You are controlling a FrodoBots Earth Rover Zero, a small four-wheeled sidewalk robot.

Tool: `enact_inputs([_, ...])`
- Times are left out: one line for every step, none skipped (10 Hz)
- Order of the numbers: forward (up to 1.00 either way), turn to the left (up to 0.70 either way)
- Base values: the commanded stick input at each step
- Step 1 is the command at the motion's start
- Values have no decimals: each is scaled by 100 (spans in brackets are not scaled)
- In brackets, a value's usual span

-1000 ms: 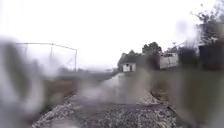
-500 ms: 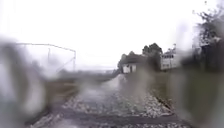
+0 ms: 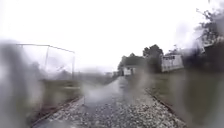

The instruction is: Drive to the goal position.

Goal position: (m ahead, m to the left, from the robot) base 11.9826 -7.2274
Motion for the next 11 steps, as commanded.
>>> enact_inputs([85,0])
enact_inputs([85,0])
enact_inputs([85,0])
enact_inputs([85,0])
enact_inputs([85,0])
enact_inputs([85,0])
enact_inputs([85,-2])
enact_inputs([85,-34])
enact_inputs([85,-32])
enact_inputs([85,-18])
enact_inputs([85,0])
